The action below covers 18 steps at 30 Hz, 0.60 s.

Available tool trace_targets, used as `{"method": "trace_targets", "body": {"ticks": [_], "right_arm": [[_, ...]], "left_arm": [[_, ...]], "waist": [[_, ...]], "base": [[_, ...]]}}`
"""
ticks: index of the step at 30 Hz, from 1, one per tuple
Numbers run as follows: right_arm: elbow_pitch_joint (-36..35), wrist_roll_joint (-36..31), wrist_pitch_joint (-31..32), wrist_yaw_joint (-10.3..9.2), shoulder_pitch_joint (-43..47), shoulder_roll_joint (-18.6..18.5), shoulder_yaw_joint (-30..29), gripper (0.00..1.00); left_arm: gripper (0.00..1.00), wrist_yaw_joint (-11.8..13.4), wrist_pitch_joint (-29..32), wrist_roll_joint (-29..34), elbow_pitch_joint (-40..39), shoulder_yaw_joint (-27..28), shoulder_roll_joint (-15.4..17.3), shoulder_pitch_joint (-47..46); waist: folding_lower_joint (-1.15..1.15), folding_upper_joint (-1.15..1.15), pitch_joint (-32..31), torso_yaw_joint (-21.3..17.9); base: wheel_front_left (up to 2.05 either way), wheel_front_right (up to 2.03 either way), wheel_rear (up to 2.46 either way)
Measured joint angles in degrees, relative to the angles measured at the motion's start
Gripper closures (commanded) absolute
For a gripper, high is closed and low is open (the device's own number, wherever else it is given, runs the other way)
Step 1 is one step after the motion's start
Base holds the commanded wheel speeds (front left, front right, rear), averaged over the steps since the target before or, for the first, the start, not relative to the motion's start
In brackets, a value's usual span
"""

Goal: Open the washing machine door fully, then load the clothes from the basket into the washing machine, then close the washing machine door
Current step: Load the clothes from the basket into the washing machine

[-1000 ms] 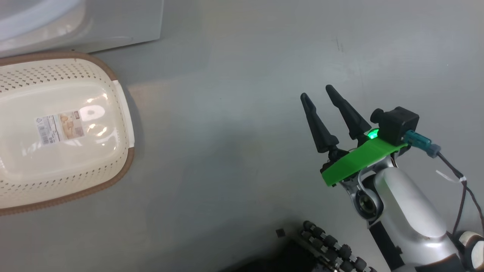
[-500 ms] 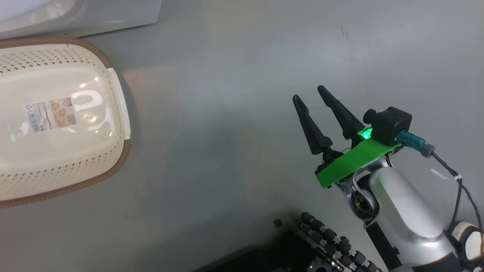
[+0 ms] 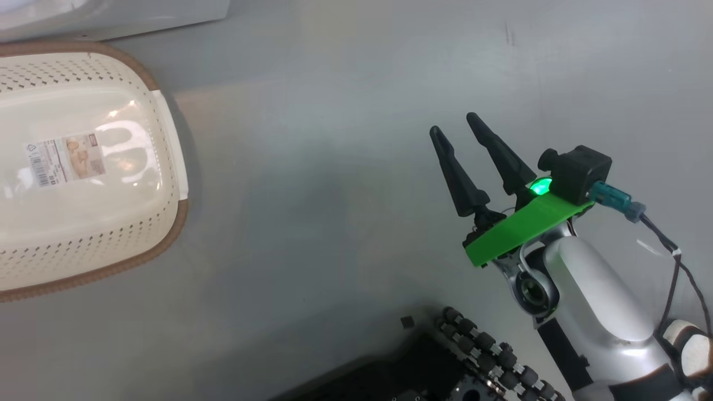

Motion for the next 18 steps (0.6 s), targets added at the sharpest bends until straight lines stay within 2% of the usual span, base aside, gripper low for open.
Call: {"method": "trace_targets", "body": {"ticks": [7, 13, 18], "right_arm": [[0.24, -0.99, 0.0, 0.0, -0.27, -0.01, -1.38, 0.0], [1.15, -3.41, 0.0, 0.0, -0.23, -0.03, -3.43, 0.0], [1.99, -4.89, 0.0, 0.0, 0.08, -0.03, -4.56, 0.0]], "left_arm": [[0.0, -2.53, -1.92, -0.03, 1.05, -1.16, -1.43, 0.56], [0.0, -4.3, -3.82, -2.77, 1.56, -1.0, -4.54, 4.39], [0.0, -4.56, -6.35, -4.07, 1.57, -1.72, -5.47, 9.55]], "waist": [[0.0, 0.0, -2.07, 1.46], [0.0, 0.0, -5.18, 3.4], [-0.01, 0.0, -8.66, 5.19]], "base": [[0.0, 0.0, 0.0], [0.0, 0.0, 0.0], [0.0, 0.0, 0.0]]}}
